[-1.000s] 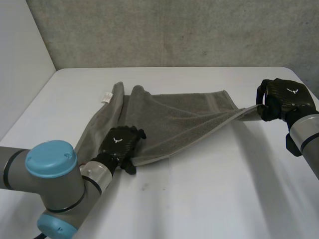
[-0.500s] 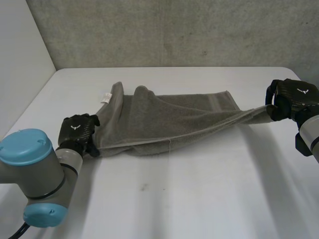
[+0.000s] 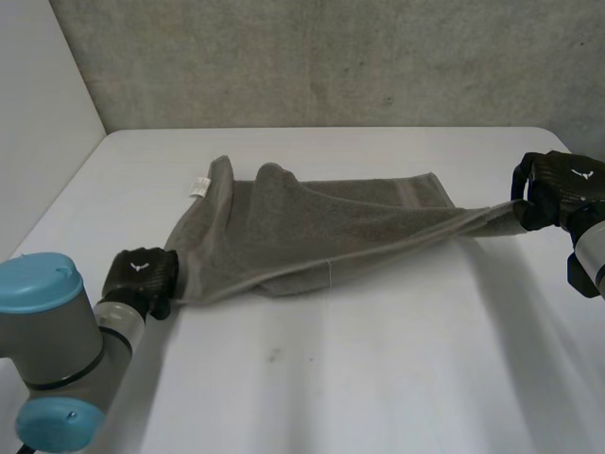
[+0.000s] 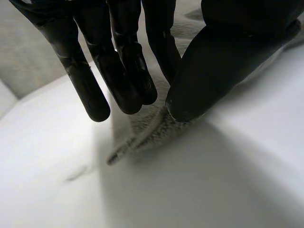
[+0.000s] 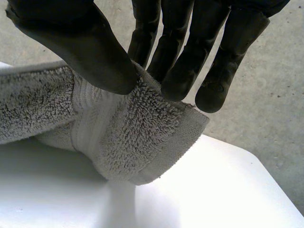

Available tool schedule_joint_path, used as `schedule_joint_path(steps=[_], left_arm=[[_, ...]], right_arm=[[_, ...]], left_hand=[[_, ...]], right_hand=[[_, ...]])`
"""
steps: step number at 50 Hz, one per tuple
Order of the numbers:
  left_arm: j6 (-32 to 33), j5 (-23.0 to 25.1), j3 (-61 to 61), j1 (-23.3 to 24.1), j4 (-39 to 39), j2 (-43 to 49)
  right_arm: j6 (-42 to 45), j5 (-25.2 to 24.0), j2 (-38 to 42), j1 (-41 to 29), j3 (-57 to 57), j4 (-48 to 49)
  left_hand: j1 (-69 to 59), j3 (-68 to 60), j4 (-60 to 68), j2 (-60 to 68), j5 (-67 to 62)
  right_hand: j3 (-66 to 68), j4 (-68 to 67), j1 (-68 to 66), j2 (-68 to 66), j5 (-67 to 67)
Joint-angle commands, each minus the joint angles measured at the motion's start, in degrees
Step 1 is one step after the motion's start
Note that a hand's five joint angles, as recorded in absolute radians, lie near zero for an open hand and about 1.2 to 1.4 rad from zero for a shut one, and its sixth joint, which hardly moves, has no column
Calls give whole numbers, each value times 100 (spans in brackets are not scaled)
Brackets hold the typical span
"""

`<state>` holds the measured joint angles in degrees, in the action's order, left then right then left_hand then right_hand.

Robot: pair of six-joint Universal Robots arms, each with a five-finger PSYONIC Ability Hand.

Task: Fold the towel.

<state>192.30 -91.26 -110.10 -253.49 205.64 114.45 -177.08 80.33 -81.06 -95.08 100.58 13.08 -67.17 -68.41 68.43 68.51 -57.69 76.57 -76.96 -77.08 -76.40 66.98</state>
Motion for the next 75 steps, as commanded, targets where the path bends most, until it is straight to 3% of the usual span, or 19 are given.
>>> schedule_joint_path(steps=[1, 12, 24, 28, 37, 42, 51, 58, 67, 69, 75], left_arm=[[-9, 547, -56, -60, -524, -151], [9, 583, -196, -675, -981, -1019], [18, 600, -153, -675, -2801, -3148], [219, 609, -109, -675, -3555, -3892], [668, 618, -109, -605, -3918, -4572], [694, 618, -170, -596, -3909, -4457], [703, 838, -82, -570, -3496, -3403], [694, 908, 487, -517, -2679, -2087], [694, 855, 1737, -332, -2547, -467], [686, 847, 2045, -332, -2547, -159], [642, 838, 3222, -289, -2450, 948]], right_arm=[[348, 0, -59, -29, -30, -95], [1086, -18, -304, 24, -83, -858], [2151, -457, -1290, 543, -197, -2117], [2817, -623, -1614, 858, -223, -2967], [3469, -870, -2151, 938, -153, -3813], [3592, -879, -2081, 947, -4, -3743], [3926, -861, -1606, 938, 260, -3347], [3848, -835, -413, 859, 146, -2312], [3566, -642, 846, 508, -540, -1220], [3400, -327, 1380, 341, -986, -896], [3338, 8, 2250, 87, -1882, -606]], left_hand=[[-1283, -1159, 1157, 1149, -1231], [-1283, -1159, 1157, 1149, -1231], [-1283, -1159, 1157, 1149, -1231], [-1283, -1159, 1157, 1149, -1231], [-1283, -1159, 1157, 1149, -1231], [-1283, -1159, 1157, 1149, -1231], [-1283, -1159, 1157, 1149, -1231], [-1283, -1159, 1157, 1149, -1231], [-1283, -1159, 1157, 1149, -1231], [-1283, -1159, 1157, 1149, -1231], [-1283, -1159, 1157, 1149, -1231]], right_hand=[[343, -304, -292, -360, 302], [343, -304, -292, -360, 302], [343, -304, -292, -360, 302], [343, -304, -292, -360, 302], [343, -304, -292, -360, 302], [343, -304, -292, -360, 302], [343, -304, -292, -360, 302], [343, -304, -292, -360, 302], [343, -304, -292, -360, 302], [343, -304, -292, -360, 302], [343, -304, -292, -360, 302]])
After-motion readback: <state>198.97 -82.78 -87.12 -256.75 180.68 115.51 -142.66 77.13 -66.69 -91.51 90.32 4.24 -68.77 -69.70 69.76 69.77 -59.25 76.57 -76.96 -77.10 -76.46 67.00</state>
